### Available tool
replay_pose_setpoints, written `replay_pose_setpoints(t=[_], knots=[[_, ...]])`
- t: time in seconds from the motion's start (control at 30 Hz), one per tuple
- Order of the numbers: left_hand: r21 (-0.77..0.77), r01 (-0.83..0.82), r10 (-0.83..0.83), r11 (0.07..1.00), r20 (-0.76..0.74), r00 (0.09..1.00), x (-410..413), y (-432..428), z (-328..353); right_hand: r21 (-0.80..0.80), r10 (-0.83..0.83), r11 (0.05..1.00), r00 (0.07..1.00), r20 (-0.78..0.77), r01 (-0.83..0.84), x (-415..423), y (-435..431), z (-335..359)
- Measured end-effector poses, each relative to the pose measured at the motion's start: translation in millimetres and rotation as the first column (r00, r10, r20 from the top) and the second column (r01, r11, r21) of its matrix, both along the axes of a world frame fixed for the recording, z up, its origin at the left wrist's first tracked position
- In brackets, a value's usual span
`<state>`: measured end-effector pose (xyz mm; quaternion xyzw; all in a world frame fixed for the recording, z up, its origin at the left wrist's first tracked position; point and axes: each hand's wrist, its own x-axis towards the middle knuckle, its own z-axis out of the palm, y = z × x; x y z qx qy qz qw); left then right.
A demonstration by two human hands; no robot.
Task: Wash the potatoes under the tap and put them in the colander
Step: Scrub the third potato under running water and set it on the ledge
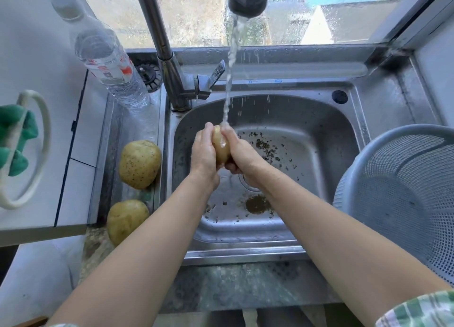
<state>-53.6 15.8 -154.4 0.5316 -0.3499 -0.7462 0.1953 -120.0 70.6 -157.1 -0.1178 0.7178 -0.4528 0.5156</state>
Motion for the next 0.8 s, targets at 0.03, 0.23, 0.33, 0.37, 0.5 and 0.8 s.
replay_pose_setpoints(t=[0.03,0.23,0.33,0.37,0.5,0.8], knots=[[0.026,0.049,-0.048,0.998,-0.060,0.997,3.5,-1.3,-2.5,0.034,-0.015,0.999,0.999,0.032,0.013,-2.8,1.7,-0.6],[-0.078,0.000,0.002,0.997,0.031,1.000,1.0,2.2,-2.7,0.057,-0.180,0.984,0.951,0.253,0.171,4.0,-4.0,0.0],[-0.102,-0.039,0.048,0.994,0.083,0.995,1.0,0.1,0.8,-0.051,-0.206,0.974,0.953,0.224,0.223,13.6,-7.4,-2.3],[-0.115,-0.027,0.036,0.993,0.078,0.996,2.5,-0.3,1.4,-0.070,-0.199,0.974,0.964,0.175,0.214,14.7,-8.4,-1.8],[-0.211,0.140,-0.143,0.967,0.002,0.990,12.2,1.5,-6.7,-0.010,-0.246,0.969,0.965,0.086,0.248,10.2,-12.4,6.8],[-0.216,0.041,-0.001,0.976,0.182,0.983,10.0,-1.3,-0.8,-0.149,-0.138,0.978,0.989,0.053,0.144,29.3,-5.6,5.6]])
